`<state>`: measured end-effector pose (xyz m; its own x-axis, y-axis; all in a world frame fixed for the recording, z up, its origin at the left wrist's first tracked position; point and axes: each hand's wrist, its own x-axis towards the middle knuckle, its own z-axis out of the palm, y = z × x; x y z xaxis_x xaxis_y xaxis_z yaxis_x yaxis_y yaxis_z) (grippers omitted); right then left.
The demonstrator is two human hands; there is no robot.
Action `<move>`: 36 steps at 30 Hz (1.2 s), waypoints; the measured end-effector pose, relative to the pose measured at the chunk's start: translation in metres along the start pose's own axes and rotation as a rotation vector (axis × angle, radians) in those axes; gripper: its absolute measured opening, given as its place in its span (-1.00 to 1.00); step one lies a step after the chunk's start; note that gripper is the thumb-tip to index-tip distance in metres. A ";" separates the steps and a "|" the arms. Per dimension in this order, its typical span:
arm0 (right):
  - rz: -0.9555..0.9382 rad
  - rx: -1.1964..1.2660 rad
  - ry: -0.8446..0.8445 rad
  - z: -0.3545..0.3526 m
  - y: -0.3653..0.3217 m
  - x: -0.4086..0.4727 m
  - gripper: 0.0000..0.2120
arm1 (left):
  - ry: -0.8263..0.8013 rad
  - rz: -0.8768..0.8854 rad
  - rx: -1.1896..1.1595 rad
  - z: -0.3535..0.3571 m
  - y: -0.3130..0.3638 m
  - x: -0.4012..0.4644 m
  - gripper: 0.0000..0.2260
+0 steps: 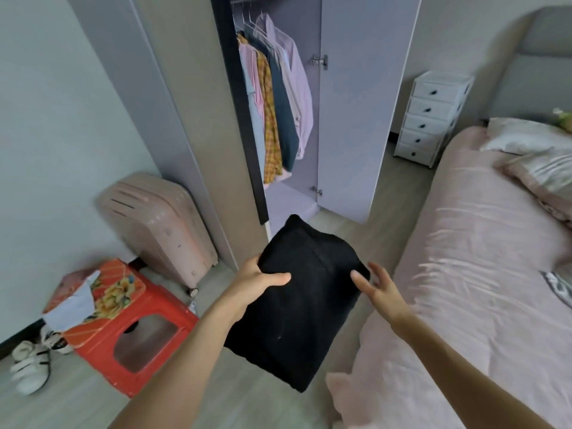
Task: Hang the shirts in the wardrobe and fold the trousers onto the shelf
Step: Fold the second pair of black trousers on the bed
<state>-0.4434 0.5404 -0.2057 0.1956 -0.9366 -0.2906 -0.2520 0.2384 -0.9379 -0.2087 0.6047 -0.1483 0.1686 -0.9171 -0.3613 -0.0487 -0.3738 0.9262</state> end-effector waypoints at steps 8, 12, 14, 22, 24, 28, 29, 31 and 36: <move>0.265 0.551 -0.261 -0.019 -0.014 0.094 -0.36 | -0.036 -0.027 -0.406 0.027 0.046 0.101 -0.64; 0.167 0.539 -0.101 -0.055 -0.069 0.179 -0.39 | -0.050 -0.078 -0.465 0.042 0.087 0.175 -0.57; 0.126 0.516 -0.028 -0.077 -0.097 0.231 -0.44 | -0.085 -0.070 -0.442 0.050 0.116 0.224 -0.56; -0.091 0.478 0.081 -0.163 -0.215 0.402 -0.48 | -0.026 0.007 -0.347 0.096 0.276 0.386 -0.58; -0.144 0.477 0.052 -0.172 -0.248 0.430 -0.48 | 0.058 0.046 -0.290 0.092 0.314 0.410 -0.52; -0.267 0.475 -0.083 -0.177 -0.314 0.480 -0.45 | 0.116 0.169 -0.268 0.071 0.387 0.447 -0.59; -0.306 0.486 -0.113 -0.176 -0.334 0.493 -0.43 | 0.136 0.199 -0.281 0.062 0.407 0.456 -0.59; -0.392 0.509 -0.159 -0.175 -0.364 0.509 -0.38 | 0.181 0.220 -0.297 0.049 0.437 0.465 -0.54; -0.605 0.393 -0.304 -0.151 -0.463 0.561 -0.17 | 0.264 0.359 -0.425 -0.007 0.521 0.492 -0.60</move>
<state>-0.3604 -0.1345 0.0942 0.4571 -0.8348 0.3069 0.3246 -0.1647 -0.9314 -0.1441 -0.0406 0.1571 0.4556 -0.8897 -0.0308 0.2402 0.0895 0.9666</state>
